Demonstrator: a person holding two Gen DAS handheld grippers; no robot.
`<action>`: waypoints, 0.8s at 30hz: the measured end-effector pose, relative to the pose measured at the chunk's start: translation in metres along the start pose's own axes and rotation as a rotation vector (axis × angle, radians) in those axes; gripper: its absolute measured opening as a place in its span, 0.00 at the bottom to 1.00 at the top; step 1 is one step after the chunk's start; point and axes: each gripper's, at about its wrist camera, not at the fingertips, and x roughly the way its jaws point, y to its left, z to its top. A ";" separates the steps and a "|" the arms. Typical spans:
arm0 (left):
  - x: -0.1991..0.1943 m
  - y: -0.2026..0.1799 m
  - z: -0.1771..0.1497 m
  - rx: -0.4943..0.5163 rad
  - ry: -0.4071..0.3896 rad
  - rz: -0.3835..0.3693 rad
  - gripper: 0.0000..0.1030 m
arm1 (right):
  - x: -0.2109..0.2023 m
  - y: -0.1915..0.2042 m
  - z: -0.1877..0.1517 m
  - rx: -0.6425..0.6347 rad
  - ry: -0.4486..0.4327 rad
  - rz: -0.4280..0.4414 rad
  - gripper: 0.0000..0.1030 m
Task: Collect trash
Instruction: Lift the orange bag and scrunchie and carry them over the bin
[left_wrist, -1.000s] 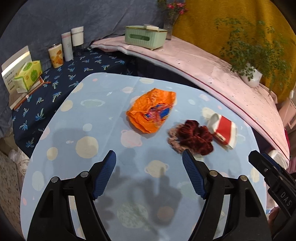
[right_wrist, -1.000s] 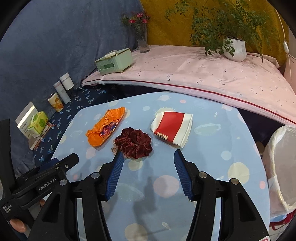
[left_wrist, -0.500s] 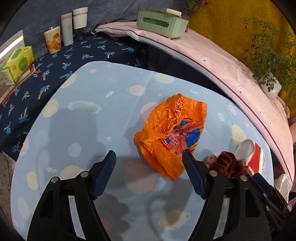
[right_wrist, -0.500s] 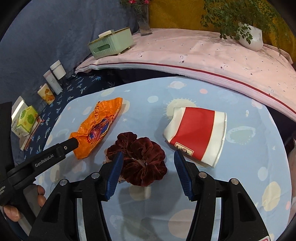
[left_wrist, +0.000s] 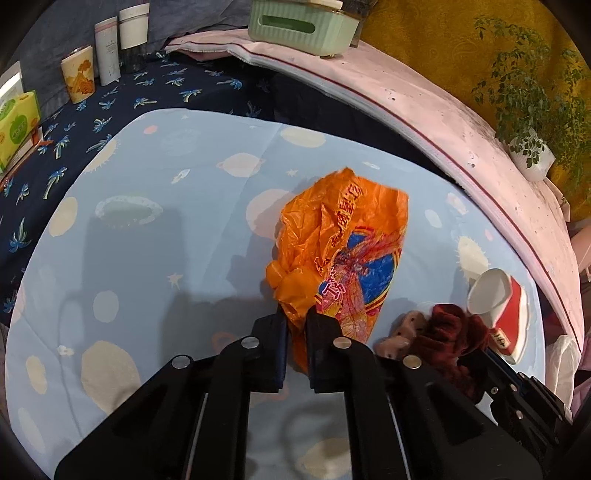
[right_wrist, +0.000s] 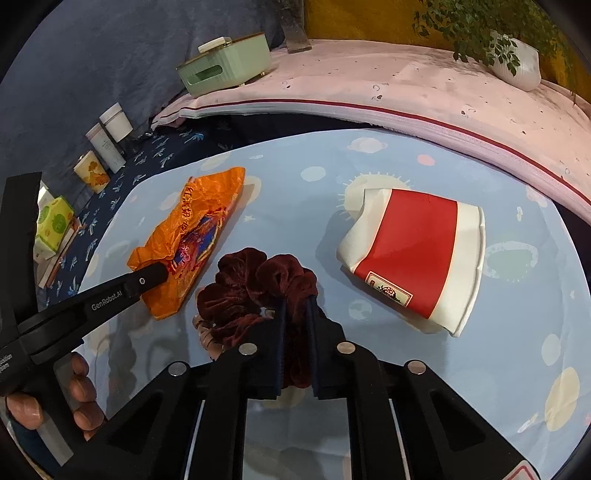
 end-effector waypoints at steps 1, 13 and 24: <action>-0.004 -0.001 0.000 0.005 -0.007 0.001 0.06 | -0.003 0.000 0.001 0.000 -0.004 0.004 0.08; -0.100 -0.033 -0.008 0.044 -0.129 -0.061 0.06 | -0.099 0.008 0.010 -0.017 -0.170 0.033 0.07; -0.168 -0.095 -0.032 0.139 -0.211 -0.129 0.06 | -0.187 -0.018 0.001 0.003 -0.312 0.008 0.07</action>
